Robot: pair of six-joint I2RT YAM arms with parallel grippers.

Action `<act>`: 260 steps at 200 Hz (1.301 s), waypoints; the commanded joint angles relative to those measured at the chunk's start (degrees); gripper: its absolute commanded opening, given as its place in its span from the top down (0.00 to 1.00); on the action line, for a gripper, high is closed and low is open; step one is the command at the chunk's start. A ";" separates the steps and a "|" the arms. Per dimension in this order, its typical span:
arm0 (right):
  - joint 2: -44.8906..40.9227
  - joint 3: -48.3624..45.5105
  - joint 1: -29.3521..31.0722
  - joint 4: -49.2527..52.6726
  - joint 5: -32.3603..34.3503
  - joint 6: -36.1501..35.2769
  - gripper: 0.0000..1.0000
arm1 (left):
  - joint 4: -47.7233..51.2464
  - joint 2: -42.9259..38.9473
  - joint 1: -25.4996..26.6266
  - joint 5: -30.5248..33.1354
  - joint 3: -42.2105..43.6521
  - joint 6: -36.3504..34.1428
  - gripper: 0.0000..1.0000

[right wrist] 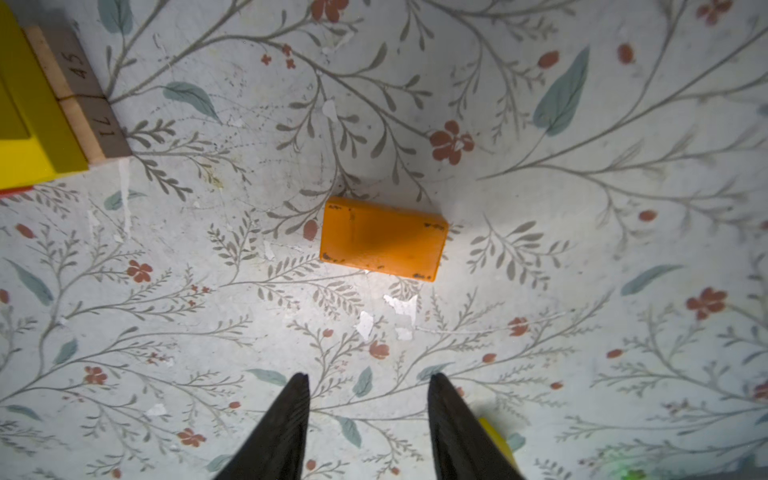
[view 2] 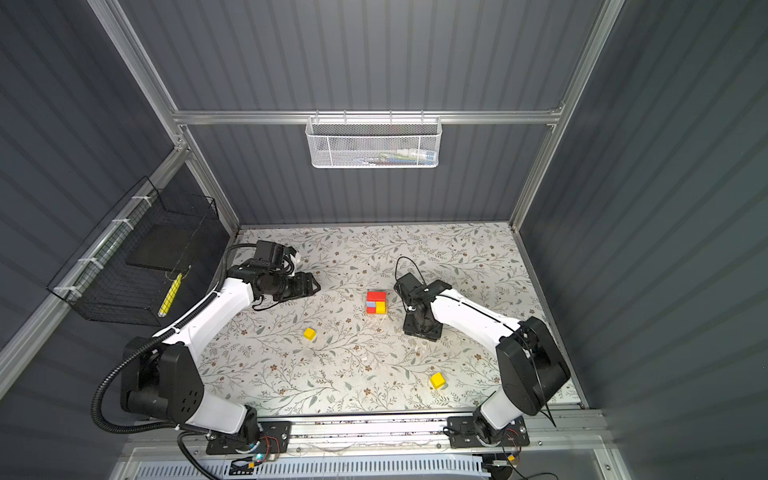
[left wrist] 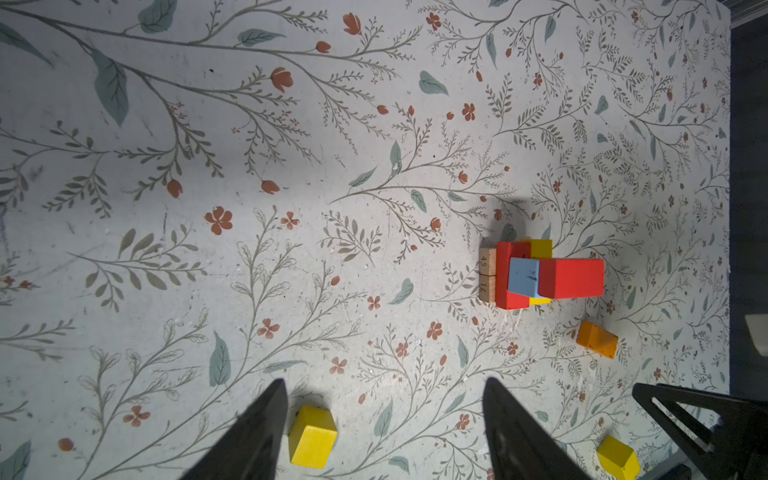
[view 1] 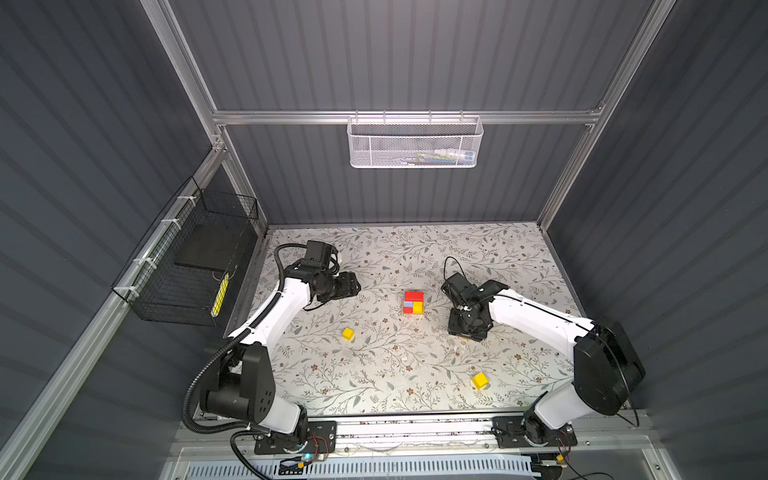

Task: Build the wood block tower
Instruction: 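Lower the right gripper and close it on the orange bar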

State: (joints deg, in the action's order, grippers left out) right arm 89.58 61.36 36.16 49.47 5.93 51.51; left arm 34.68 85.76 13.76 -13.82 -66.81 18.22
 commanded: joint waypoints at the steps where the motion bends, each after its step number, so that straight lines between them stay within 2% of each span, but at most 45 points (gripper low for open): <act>1: 1.37 2.00 0.18 0.84 2.86 2.35 0.41 | 0.26 -1.59 -0.57 -1.37 0.01 -1.16 0.26; 43: 3.61 2.70 0.06 -2.03 2.61 4.55 0.23 | 0.05 -2.57 -0.60 -1.81 0.49 -1.03 0.25; 74: 5.23 3.59 -0.04 -1.65 3.37 6.45 0.01 | -0.38 -3.21 -0.58 -2.12 0.71 -0.97 0.25; 156: 6.49 2.66 -1.24 -3.14 3.16 10.21 0.02 | -0.84 -3.78 -0.58 -2.45 1.27 -0.86 0.25; 200: 6.22 -1.18 -2.64 -7.38 0.55 10.56 0.10 | -1.10 -3.60 -0.58 -2.55 1.39 -0.82 0.25; 260: 7.25 -3.03 -4.15 -9.46 -1.44 7.06 0.18 | -0.96 -3.31 -0.58 -2.42 1.43 -0.80 0.25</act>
State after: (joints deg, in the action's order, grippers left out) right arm 96.01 59.11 32.51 40.75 5.34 60.69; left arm 33.43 83.46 13.76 -15.11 -66.04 18.22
